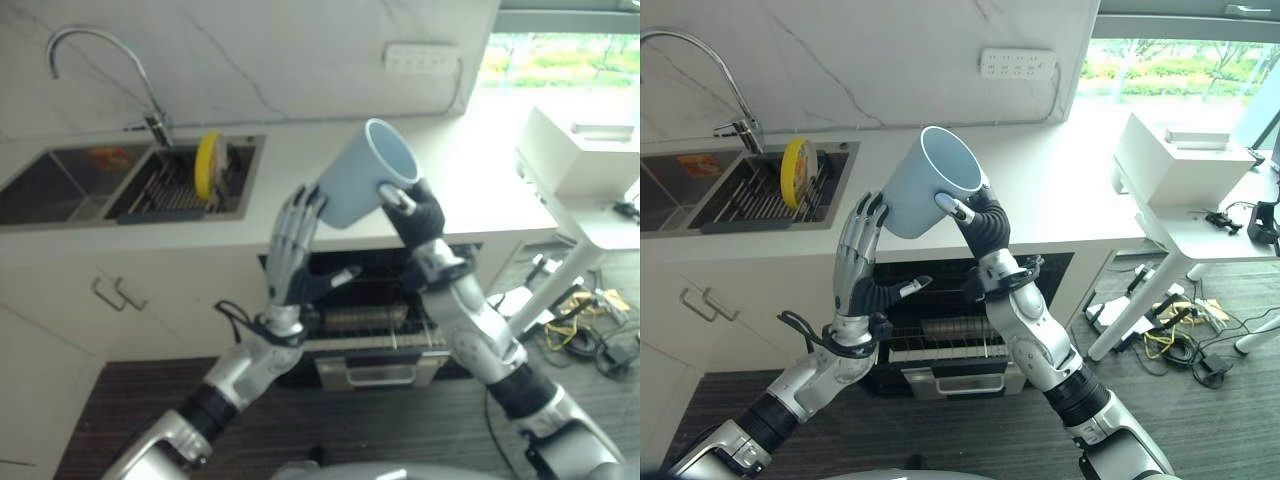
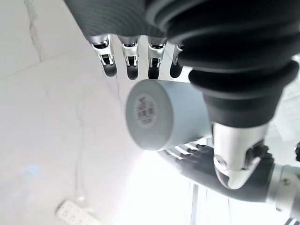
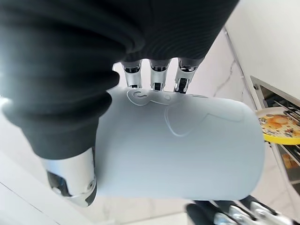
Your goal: Place the dishes in the dishwasher.
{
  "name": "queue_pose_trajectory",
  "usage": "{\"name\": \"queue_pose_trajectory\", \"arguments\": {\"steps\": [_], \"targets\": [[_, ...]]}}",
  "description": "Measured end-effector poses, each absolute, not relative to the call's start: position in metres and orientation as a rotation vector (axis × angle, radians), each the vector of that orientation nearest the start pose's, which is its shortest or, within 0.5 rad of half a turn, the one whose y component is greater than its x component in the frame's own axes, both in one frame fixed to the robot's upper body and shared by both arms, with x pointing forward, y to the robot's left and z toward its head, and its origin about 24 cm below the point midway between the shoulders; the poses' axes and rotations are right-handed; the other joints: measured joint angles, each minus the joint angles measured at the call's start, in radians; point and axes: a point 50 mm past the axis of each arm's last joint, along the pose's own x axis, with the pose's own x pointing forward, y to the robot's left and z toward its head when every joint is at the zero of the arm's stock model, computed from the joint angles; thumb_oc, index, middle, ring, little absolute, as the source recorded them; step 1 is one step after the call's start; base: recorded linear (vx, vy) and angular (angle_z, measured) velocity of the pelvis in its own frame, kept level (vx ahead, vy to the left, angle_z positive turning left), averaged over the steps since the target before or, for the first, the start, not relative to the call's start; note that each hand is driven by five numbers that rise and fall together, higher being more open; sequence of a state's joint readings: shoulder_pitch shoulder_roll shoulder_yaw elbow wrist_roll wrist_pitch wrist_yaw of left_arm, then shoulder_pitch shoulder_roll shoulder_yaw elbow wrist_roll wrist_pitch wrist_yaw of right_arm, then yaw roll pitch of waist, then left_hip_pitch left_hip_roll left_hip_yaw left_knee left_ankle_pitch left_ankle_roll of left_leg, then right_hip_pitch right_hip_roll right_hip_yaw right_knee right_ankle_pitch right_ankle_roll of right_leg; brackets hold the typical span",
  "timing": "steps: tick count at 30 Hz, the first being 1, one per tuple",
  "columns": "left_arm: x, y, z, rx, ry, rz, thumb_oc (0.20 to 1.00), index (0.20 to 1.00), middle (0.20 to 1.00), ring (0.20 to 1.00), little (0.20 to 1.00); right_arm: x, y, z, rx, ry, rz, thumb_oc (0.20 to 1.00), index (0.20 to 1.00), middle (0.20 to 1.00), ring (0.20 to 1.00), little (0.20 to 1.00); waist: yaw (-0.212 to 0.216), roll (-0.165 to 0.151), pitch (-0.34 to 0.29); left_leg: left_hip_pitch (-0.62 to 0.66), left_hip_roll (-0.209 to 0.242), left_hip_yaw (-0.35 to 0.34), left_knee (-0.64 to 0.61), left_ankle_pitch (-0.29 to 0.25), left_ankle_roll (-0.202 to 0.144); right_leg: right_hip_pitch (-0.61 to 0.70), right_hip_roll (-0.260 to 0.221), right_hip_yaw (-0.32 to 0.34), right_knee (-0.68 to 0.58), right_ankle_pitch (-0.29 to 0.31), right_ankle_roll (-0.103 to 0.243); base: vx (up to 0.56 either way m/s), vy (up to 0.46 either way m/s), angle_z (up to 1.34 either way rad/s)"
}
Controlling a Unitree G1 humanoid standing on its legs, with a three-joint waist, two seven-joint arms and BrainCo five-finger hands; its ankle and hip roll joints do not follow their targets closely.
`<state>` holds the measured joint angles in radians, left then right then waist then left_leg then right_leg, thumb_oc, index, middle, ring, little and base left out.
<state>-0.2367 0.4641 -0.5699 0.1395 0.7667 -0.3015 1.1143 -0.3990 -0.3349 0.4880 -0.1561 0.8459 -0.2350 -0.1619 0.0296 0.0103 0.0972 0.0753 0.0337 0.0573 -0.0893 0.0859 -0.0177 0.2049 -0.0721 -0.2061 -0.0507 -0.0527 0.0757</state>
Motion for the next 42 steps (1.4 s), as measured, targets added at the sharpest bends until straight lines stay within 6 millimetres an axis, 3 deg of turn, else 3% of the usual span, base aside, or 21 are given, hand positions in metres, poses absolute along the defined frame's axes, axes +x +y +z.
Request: {"name": "queue_pose_trajectory", "arguments": {"steps": [5, 7, 15, 19, 26, 29, 32, 34, 36, 39, 42], "targets": [[0.241, 0.120, 0.078, 0.784, -0.947, 0.195, 1.000, 1.000, 1.000, 1.000, 1.000, 0.279, -0.100, 0.163, 0.576, -0.419, 0.393, 0.200, 0.200, 0.200, 0.200, 0.200, -0.003, 0.001, 0.000, 0.006, -0.001, 0.007, 0.000, -0.001, 0.002, 0.002, -0.003, 0.004, 0.003, 0.000, 0.000, 0.00, 0.005, -0.01], [0.237, 0.119, 0.069, 0.709, -0.816, 0.069, 1.000, 1.000, 1.000, 1.000, 1.000, 0.276, -0.116, 0.156, 0.592, -0.425, 0.319, 0.200, 0.200, 0.200, 0.200, 0.200, -0.019, 0.001, 0.000, 0.012, -0.001, 0.010, 0.000, -0.003, 0.004, 0.002, -0.004, 0.006, 0.002, -0.001, 0.001, -0.01, 0.008, -0.02], [0.234, 0.115, 0.044, 0.684, -0.519, -0.318, 1.000, 1.000, 1.000, 1.000, 1.000, 0.269, -0.143, 0.136, 0.589, -0.382, 0.250, 0.200, 0.200, 0.200, 0.200, 0.200, -0.060, 0.023, 0.001, 0.012, 0.002, 0.024, -0.001, -0.003, 0.004, 0.001, -0.004, 0.021, 0.003, 0.000, 0.002, 0.00, 0.014, -0.05], [0.227, 0.122, 0.014, 0.793, -0.300, -0.519, 1.000, 1.000, 1.000, 1.000, 1.000, 0.271, -0.152, 0.121, 0.565, -0.341, 0.233, 0.200, 0.200, 0.200, 0.200, 0.200, -0.079, 0.025, 0.002, 0.013, 0.004, 0.031, -0.001, -0.004, 0.004, -0.002, -0.003, 0.028, 0.003, 0.001, 0.002, 0.02, 0.009, -0.05], [0.206, 0.144, -0.018, 0.985, -0.066, -0.741, 1.000, 1.000, 1.000, 1.000, 1.000, 0.273, -0.170, 0.090, 0.472, -0.191, 0.196, 0.200, 0.200, 0.200, 0.200, 0.200, -0.081, 0.052, 0.008, 0.004, 0.003, 0.034, -0.005, -0.011, 0.007, -0.021, -0.007, 0.029, 0.027, -0.010, 0.007, 0.05, 0.022, 0.00], [0.207, 0.151, -0.030, 1.112, -0.004, -0.747, 1.000, 1.000, 1.000, 1.000, 1.000, 0.278, -0.178, 0.084, 0.404, -0.156, 0.174, 0.200, 0.200, 0.200, 0.200, 0.200, -0.076, 0.072, 0.032, -0.052, 0.005, 0.028, 0.010, 0.007, 0.010, -0.102, -0.007, 0.027, 0.094, -0.028, 0.005, -0.11, 0.037, 0.06], [0.223, 0.160, -0.034, 1.236, 0.032, -0.690, 1.000, 1.000, 1.000, 1.000, 1.000, 0.293, -0.183, 0.092, 0.374, -0.174, 0.159, 0.200, 0.200, 0.200, 0.200, 0.200, -0.074, 0.086, 0.129, -0.120, 0.009, 0.011, 0.060, 0.015, 0.008, -0.181, -0.007, 0.015, 0.176, -0.050, -0.002, -0.30, 0.016, 0.13], [0.244, 0.171, -0.032, 1.346, 0.010, -0.594, 1.000, 1.000, 1.000, 1.000, 1.000, 0.316, -0.184, 0.118, 0.352, -0.250, 0.164, 0.200, 0.200, 0.200, 0.200, 0.200, -0.074, 0.097, 0.204, -0.212, 0.017, -0.003, 0.090, 0.038, -0.011, -0.299, -0.011, 0.009, 0.279, -0.078, -0.013, -0.15, -0.013, 0.18], [0.264, 0.166, -0.014, 1.380, -0.098, -0.486, 1.000, 1.000, 1.000, 1.000, 1.000, 0.327, -0.190, 0.130, 0.332, -0.273, 0.143, 0.200, 0.200, 0.200, 0.200, 0.200, -0.056, 0.115, 0.270, -0.234, 0.032, -0.019, 0.068, 0.058, -0.025, -0.337, -0.004, -0.007, 0.313, -0.078, -0.033, -0.05, -0.028, 0.20], [0.260, 0.176, -0.028, 1.407, -0.054, -0.398, 1.000, 1.000, 1.000, 1.000, 1.000, 0.327, -0.185, 0.124, 0.319, -0.251, 0.158, 0.200, 0.200, 0.200, 0.200, 0.200, -0.049, 0.101, 0.286, -0.225, 0.031, -0.022, 0.073, 0.048, -0.017, -0.343, -0.005, -0.014, 0.358, -0.113, -0.040, 0.02, -0.080, 0.08], [0.255, 0.181, -0.034, 1.444, -0.076, -0.359, 1.000, 1.000, 1.000, 1.000, 1.000, 0.325, -0.192, 0.113, 0.296, -0.215, 0.122, 0.200, 0.200, 0.200, 0.200, 0.200, -0.047, 0.089, 0.293, -0.211, 0.034, -0.042, 0.075, 0.061, -0.023, -0.319, -0.001, -0.034, 0.365, -0.118, -0.049, 0.02, -0.057, 0.18]]}}
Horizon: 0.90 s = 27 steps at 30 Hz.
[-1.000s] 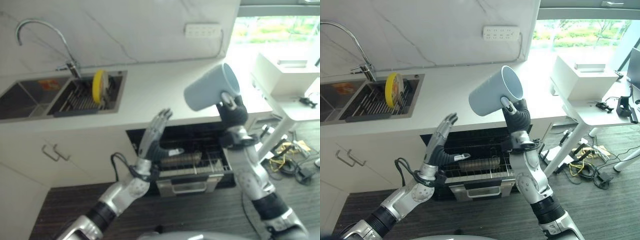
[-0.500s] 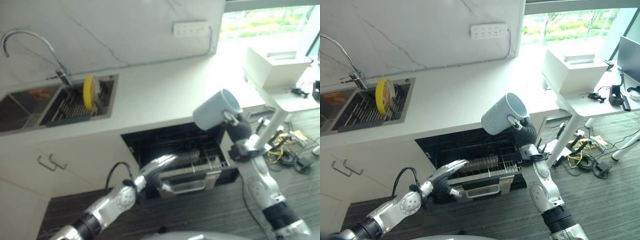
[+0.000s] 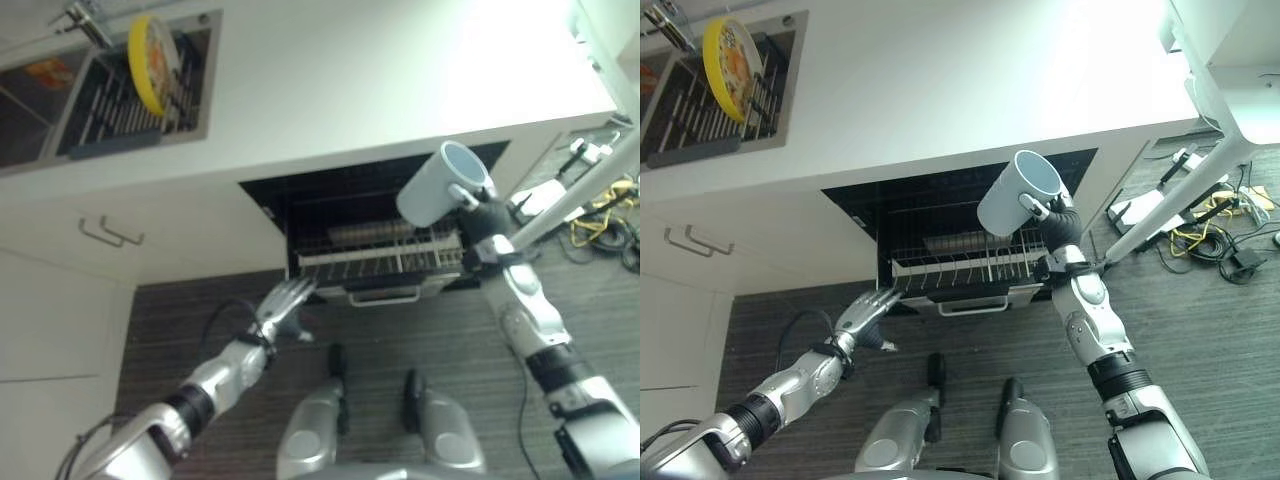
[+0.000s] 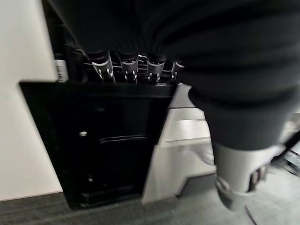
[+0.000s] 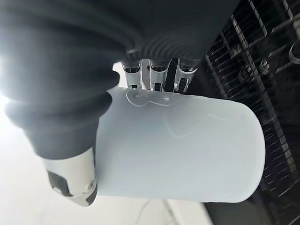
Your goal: Place the dishes in the dishwasher.
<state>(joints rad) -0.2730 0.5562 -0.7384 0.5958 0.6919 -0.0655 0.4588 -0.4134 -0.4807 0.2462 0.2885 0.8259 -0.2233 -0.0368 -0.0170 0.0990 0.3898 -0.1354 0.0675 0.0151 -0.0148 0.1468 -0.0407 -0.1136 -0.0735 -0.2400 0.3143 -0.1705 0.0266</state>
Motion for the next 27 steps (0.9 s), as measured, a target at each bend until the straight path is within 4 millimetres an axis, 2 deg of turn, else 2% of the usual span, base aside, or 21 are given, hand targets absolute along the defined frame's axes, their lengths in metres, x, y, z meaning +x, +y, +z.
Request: {"name": "queue_pose_trajectory", "arguments": {"steps": [5, 8, 13, 15, 17, 21, 24, 27], "targets": [[0.253, 0.183, -0.034, 1.476, -0.117, -0.339, 1.000, 1.000, 1.000, 1.000, 1.000, 0.334, -0.219, 0.117, 0.198, -0.211, 0.066, 0.200, 0.200, 0.200, 0.200, 0.200, 0.018, -0.001, 0.002, -0.005, -0.003, -0.010, 0.001, 0.000, 0.000, 0.002, -0.002, -0.015, -0.001, -0.008, 0.001, -0.03, -0.031, 0.08], [0.254, 0.191, -0.030, 1.509, -0.142, -0.317, 1.000, 1.000, 1.000, 1.000, 1.000, 0.341, -0.228, 0.128, 0.119, -0.219, 0.058, 0.200, 0.200, 0.200, 0.200, 0.200, 0.027, -0.001, 0.007, -0.026, -0.004, -0.015, 0.008, 0.001, -0.001, -0.018, -0.003, -0.017, 0.006, -0.011, 0.001, -0.07, -0.016, 0.05], [0.268, 0.199, -0.010, 1.541, -0.226, -0.254, 1.000, 1.000, 1.000, 1.000, 1.000, 0.351, -0.247, 0.142, -0.002, -0.207, 0.010, 0.200, 0.200, 0.200, 0.200, 0.200, 0.035, 0.003, 0.064, -0.073, -0.009, -0.030, 0.038, 0.002, -0.001, -0.056, -0.006, -0.027, 0.037, -0.012, 0.000, -0.08, -0.020, 0.06], [0.275, 0.200, 0.003, 1.550, -0.278, -0.234, 1.000, 1.000, 1.000, 1.000, 1.000, 0.359, -0.267, 0.149, -0.060, -0.164, -0.050, 0.200, 0.200, 0.200, 0.200, 0.200, 0.054, 0.003, 0.095, -0.091, -0.007, -0.042, 0.048, 0.005, -0.002, -0.066, -0.005, -0.039, 0.043, -0.012, -0.001, -0.06, -0.060, 0.16], [0.278, 0.200, 0.007, 1.549, -0.305, -0.227, 1.000, 1.000, 1.000, 1.000, 1.000, 0.363, -0.274, 0.152, -0.084, -0.139, -0.070, 0.200, 0.200, 0.200, 0.200, 0.200, 0.067, 0.000, 0.101, -0.102, -0.008, -0.056, 0.052, 0.006, -0.003, -0.067, -0.003, -0.050, 0.041, -0.012, -0.002, -0.04, -0.057, 0.18], [0.281, 0.201, 0.016, 1.576, -0.377, -0.236, 1.000, 1.000, 1.000, 1.000, 1.000, 0.372, -0.271, 0.156, -0.120, -0.104, -0.059, 0.200, 0.200, 0.200, 0.200, 0.200, 0.094, -0.023, 0.115, -0.105, -0.010, -0.060, 0.050, 0.007, -0.004, -0.066, -0.004, -0.054, 0.033, -0.011, -0.003, -0.03, -0.026, 0.05], [0.284, 0.203, 0.025, 1.620, -0.428, -0.253, 1.000, 1.000, 1.000, 1.000, 1.000, 0.374, -0.274, 0.141, -0.134, -0.020, -0.069, 0.200, 0.200, 0.200, 0.200, 0.200, 0.108, -0.034, 0.122, -0.107, -0.013, -0.063, 0.050, 0.007, -0.003, -0.066, -0.007, -0.056, 0.031, -0.011, -0.002, -0.04, -0.004, 0.03], [0.288, 0.203, 0.031, 1.637, -0.445, -0.250, 1.000, 1.000, 1.000, 1.000, 1.000, 0.377, -0.261, 0.132, -0.114, 0.006, -0.041, 0.200, 0.200, 0.200, 0.200, 0.200, 0.109, -0.031, 0.127, -0.110, -0.015, -0.065, 0.050, 0.007, -0.003, -0.067, -0.009, -0.059, 0.032, -0.011, -0.002, -0.05, 0.015, 0.03]]}}
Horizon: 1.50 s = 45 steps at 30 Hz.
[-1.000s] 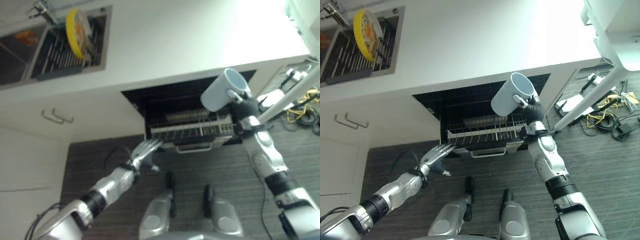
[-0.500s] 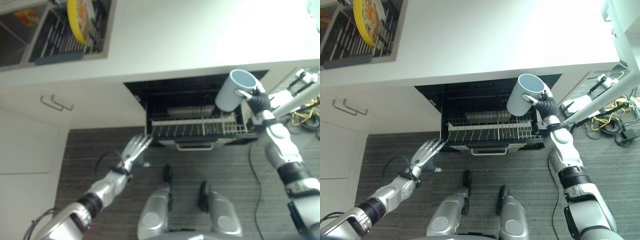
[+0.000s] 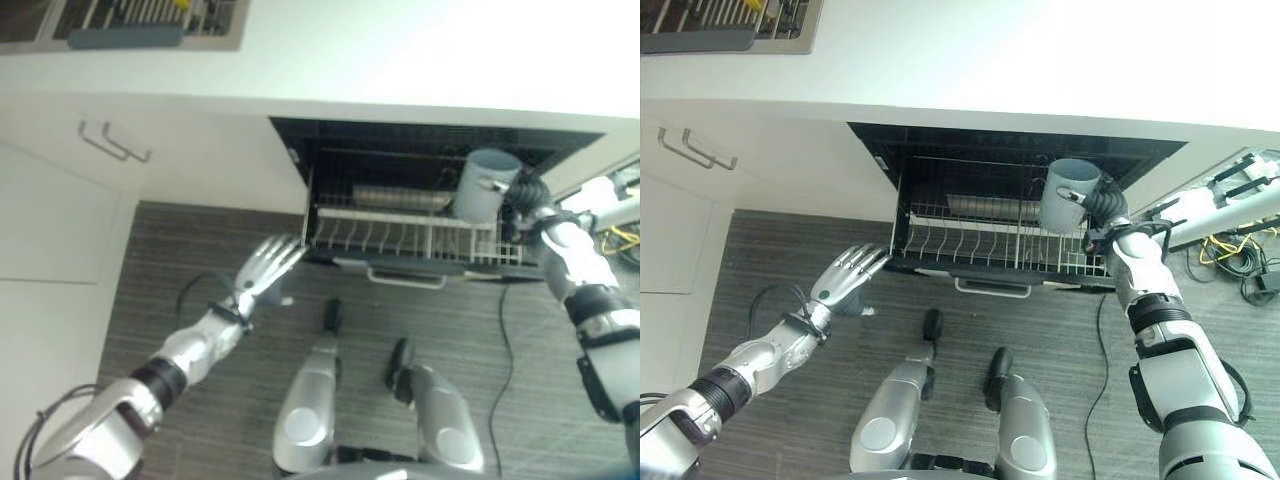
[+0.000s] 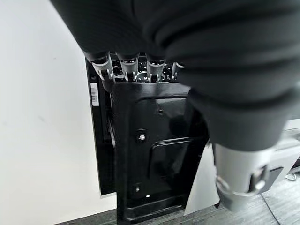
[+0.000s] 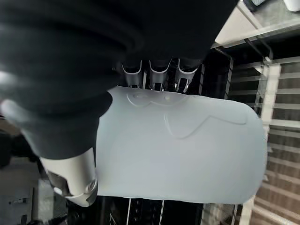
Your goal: Place the dishes in the dishwasher.
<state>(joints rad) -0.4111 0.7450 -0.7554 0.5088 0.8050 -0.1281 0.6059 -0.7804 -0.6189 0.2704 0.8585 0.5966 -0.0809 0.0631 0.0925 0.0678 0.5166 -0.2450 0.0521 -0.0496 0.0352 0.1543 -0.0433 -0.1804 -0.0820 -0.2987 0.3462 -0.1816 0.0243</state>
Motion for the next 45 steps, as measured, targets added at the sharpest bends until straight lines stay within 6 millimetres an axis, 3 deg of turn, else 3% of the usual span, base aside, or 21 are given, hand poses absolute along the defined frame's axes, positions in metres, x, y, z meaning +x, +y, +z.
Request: {"name": "queue_pose_trajectory", "arguments": {"steps": [3, 6, 12, 18, 22, 25, 31, 32, 33, 45], "targets": [[0.295, 0.196, 0.040, 1.656, -0.503, -0.272, 1.000, 1.000, 1.000, 1.000, 1.000, 0.383, -0.242, 0.127, -0.118, 0.026, 0.002, 0.200, 0.200, 0.200, 0.200, 0.200, 0.000, 0.009, 0.006, -0.021, 0.001, -0.004, 0.001, 0.004, 0.000, -0.022, 0.000, -0.003, 0.007, 0.000, 0.000, -0.05, 0.026, 0.04], [0.298, 0.188, 0.047, 1.654, -0.551, -0.289, 1.000, 1.000, 1.000, 1.000, 1.000, 0.385, -0.236, 0.120, -0.100, 0.050, 0.003, 0.200, 0.200, 0.200, 0.200, 0.200, 0.001, 0.021, 0.016, -0.035, -0.004, -0.006, -0.001, 0.009, 0.003, -0.034, -0.005, -0.007, 0.009, 0.003, -0.001, -0.04, 0.018, 0.04], [0.300, 0.183, 0.048, 1.668, -0.567, -0.306, 1.000, 1.000, 1.000, 1.000, 1.000, 0.394, -0.227, 0.129, -0.102, 0.043, -0.017, 0.200, 0.200, 0.200, 0.200, 0.200, 0.002, 0.024, 0.020, -0.035, -0.007, -0.007, -0.002, 0.010, 0.004, -0.034, -0.009, -0.008, 0.008, 0.002, -0.001, -0.02, 0.009, 0.01], [0.301, 0.182, 0.050, 1.666, -0.592, -0.278, 1.000, 1.000, 1.000, 1.000, 1.000, 0.397, -0.236, 0.133, -0.134, 0.055, -0.098, 0.200, 0.200, 0.200, 0.200, 0.200, 0.001, 0.027, 0.020, -0.057, -0.008, -0.003, -0.001, 0.013, 0.005, -0.066, -0.014, -0.003, 0.026, 0.000, 0.001, -0.02, 0.011, -0.01], [0.300, 0.177, 0.052, 1.658, -0.613, -0.264, 1.000, 1.000, 1.000, 1.000, 1.000, 0.394, -0.249, 0.125, -0.164, 0.091, -0.179, 0.200, 0.200, 0.200, 0.200, 0.200, -0.002, 0.051, 0.024, -0.073, -0.015, 0.000, -0.002, 0.019, 0.008, -0.090, -0.023, 0.001, 0.041, -0.001, 0.003, 0.00, 0.010, 0.00], [0.299, 0.175, 0.049, 1.645, -0.617, -0.245, 1.000, 1.000, 1.000, 1.000, 1.000, 0.395, -0.250, 0.138, -0.161, -0.002, -0.269, 0.200, 0.200, 0.200, 0.200, 0.200, -0.003, 0.060, 0.025, -0.085, -0.017, 0.007, -0.001, 0.019, 0.009, -0.111, -0.029, 0.010, 0.052, -0.002, 0.004, 0.00, 0.046, -0.06], [0.297, 0.169, 0.047, 1.615, -0.632, -0.207, 1.000, 1.000, 1.000, 1.000, 1.000, 0.393, -0.254, 0.145, -0.126, -0.056, -0.379, 0.200, 0.200, 0.200, 0.200, 0.200, -0.005, 0.061, 0.024, -0.093, -0.019, 0.011, -0.001, 0.021, 0.013, -0.124, -0.033, 0.016, 0.059, -0.002, 0.004, 0.02, 0.027, -0.01], [0.297, 0.169, 0.047, 1.614, -0.634, -0.205, 1.000, 1.000, 1.000, 1.000, 1.000, 0.393, -0.254, 0.145, -0.125, -0.055, -0.380, 0.454, 0.454, 0.454, 0.454, 0.454, -0.005, 0.061, 0.024, -0.093, -0.019, 0.011, -0.001, 0.021, 0.013, -0.125, -0.033, 0.016, 0.059, -0.002, 0.004, 0.00, 0.000, 0.00], [0.297, 0.169, 0.047, 1.614, -0.635, -0.202, 1.000, 1.000, 1.000, 1.000, 1.000, 0.393, -0.254, 0.144, -0.125, -0.054, -0.381, 1.000, 1.000, 1.000, 1.000, 1.000, -0.005, 0.061, 0.024, -0.093, -0.019, 0.011, -0.001, 0.021, 0.013, -0.125, -0.033, 0.016, 0.060, -0.002, 0.004, 0.00, 0.000, 0.00], [0.294, 0.167, 0.042, 1.596, -0.634, -0.190, 1.000, 1.000, 1.000, 1.000, 1.000, 0.390, -0.260, 0.147, -0.225, -0.077, -0.516, 1.000, 1.000, 1.000, 1.000, 1.000, -0.012, 0.061, 0.024, -0.096, -0.018, 0.031, 0.005, 0.023, 0.014, -0.147, -0.033, 0.037, 0.081, -0.002, 0.004, 0.00, 0.006, -0.04]]}}
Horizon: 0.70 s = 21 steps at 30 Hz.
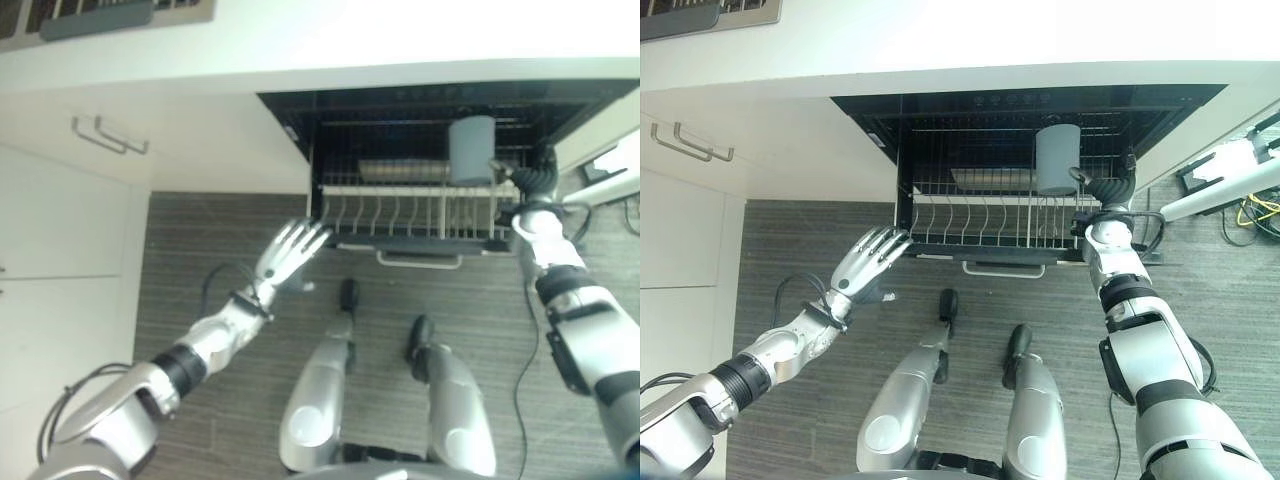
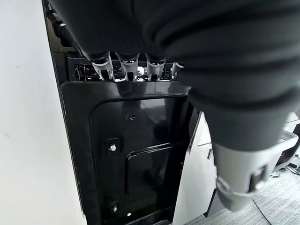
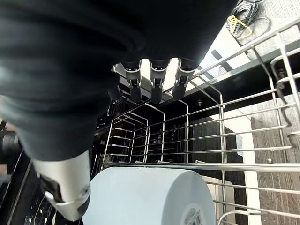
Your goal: Place the dishes in the dishwasher.
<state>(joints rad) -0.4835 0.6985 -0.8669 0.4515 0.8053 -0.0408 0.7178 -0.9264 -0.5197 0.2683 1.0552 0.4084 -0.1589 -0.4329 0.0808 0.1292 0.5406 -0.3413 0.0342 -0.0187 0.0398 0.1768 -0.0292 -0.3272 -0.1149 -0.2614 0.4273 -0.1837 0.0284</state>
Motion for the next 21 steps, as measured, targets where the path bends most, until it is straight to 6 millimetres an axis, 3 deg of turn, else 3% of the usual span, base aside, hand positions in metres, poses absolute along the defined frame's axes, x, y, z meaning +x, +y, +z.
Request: {"name": "queue_pose_trajectory", "arguments": {"steps": [7, 10, 12, 13, 14, 15, 17, 19, 21], "targets": [[0.293, 0.166, 0.042, 1.590, -0.638, -0.183, 1.000, 1.000, 1.000, 1.000, 1.000, 0.389, -0.260, 0.149, -0.201, -0.100, -0.534, 1.000, 1.000, 1.000, 1.000, 1.000, 0.001, 0.000, 0.000, -0.003, 0.000, 0.004, 0.000, 0.001, 0.000, -0.011, -0.001, 0.006, 0.013, -0.001, -0.002, 0.00, 0.000, 0.00], [0.292, 0.164, 0.040, 1.577, -0.635, -0.177, 1.000, 1.000, 1.000, 1.000, 1.000, 0.388, -0.256, 0.151, -0.030, -0.160, -0.523, 1.000, 1.000, 1.000, 1.000, 1.000, -0.002, 0.001, -0.001, -0.003, 0.001, 0.004, 0.003, 0.004, 0.002, -0.010, -0.001, 0.006, 0.015, -0.001, -0.002, 0.02, 0.013, 0.00], [0.290, 0.167, 0.036, 1.564, -0.610, -0.154, 1.000, 1.000, 1.000, 1.000, 1.000, 0.383, -0.241, 0.141, 0.188, -0.205, -0.428, 1.000, 1.000, 1.000, 1.000, 1.000, -0.010, 0.001, 0.000, 0.011, 0.000, 0.007, 0.001, 0.003, 0.003, 0.001, -0.005, 0.009, 0.015, -0.001, -0.002, 0.02, 0.028, -0.04], [0.285, 0.171, 0.026, 1.550, -0.563, -0.144, 1.000, 1.000, 1.000, 1.000, 1.000, 0.376, -0.221, 0.133, 0.367, -0.226, -0.299, 1.000, 1.000, 1.000, 1.000, 1.000, -0.024, 0.000, -0.001, 0.039, -0.001, 0.012, -0.006, 0.002, 0.004, 0.026, -0.006, 0.010, 0.010, -0.001, -0.002, 0.01, 0.005, -0.11], [0.282, 0.173, 0.022, 1.546, -0.544, -0.135, 1.000, 1.000, 1.000, 1.000, 1.000, 0.372, -0.211, 0.129, 0.417, -0.233, -0.241, 1.000, 1.000, 1.000, 1.000, 1.000, -0.031, 0.000, -0.001, 0.052, 0.000, 0.017, -0.011, 0.002, 0.005, 0.034, -0.004, 0.016, 0.008, -0.002, -0.002, 0.04, -0.006, -0.13], [0.279, 0.174, 0.020, 1.539, -0.530, -0.131, 1.000, 1.000, 1.000, 1.000, 1.000, 0.366, -0.207, 0.118, 0.445, -0.216, -0.216, 1.000, 1.000, 1.000, 1.000, 1.000, -0.035, 0.000, 0.000, 0.064, 0.005, 0.022, -0.013, 0.001, 0.006, 0.043, -0.001, 0.022, 0.007, -0.002, -0.002, 0.07, -0.013, -0.09], [0.265, 0.181, 0.009, 1.503, -0.466, -0.109, 1.000, 1.000, 1.000, 1.000, 1.000, 0.331, -0.203, 0.093, 0.524, -0.236, -0.160, 1.000, 1.000, 1.000, 1.000, 1.000, -0.045, -0.002, -0.001, 0.111, 0.007, 0.024, -0.030, -0.007, 0.013, 0.091, -0.001, 0.020, -0.013, -0.001, -0.001, 0.08, -0.033, -0.04], [0.249, 0.189, -0.006, 1.503, -0.390, -0.125, 1.000, 1.000, 1.000, 1.000, 1.000, 0.313, -0.202, 0.085, 0.544, -0.250, -0.141, 1.000, 1.000, 1.000, 1.000, 1.000, -0.065, -0.014, -0.010, 0.154, 0.010, 0.027, -0.042, -0.021, 0.011, 0.139, 0.003, 0.021, -0.041, -0.001, 0.000, 0.08, -0.036, -0.06], [0.236, 0.196, -0.018, 1.507, -0.324, -0.140, 1.000, 1.000, 1.000, 1.000, 1.000, 0.298, -0.204, 0.065, 0.544, -0.197, -0.154, 1.000, 1.000, 1.000, 1.000, 1.000, -0.075, -0.041, -0.063, 0.161, 0.016, 0.030, -0.044, -0.030, 0.007, 0.152, 0.011, 0.019, -0.061, -0.001, 0.000, 0.10, -0.039, -0.03]]}}
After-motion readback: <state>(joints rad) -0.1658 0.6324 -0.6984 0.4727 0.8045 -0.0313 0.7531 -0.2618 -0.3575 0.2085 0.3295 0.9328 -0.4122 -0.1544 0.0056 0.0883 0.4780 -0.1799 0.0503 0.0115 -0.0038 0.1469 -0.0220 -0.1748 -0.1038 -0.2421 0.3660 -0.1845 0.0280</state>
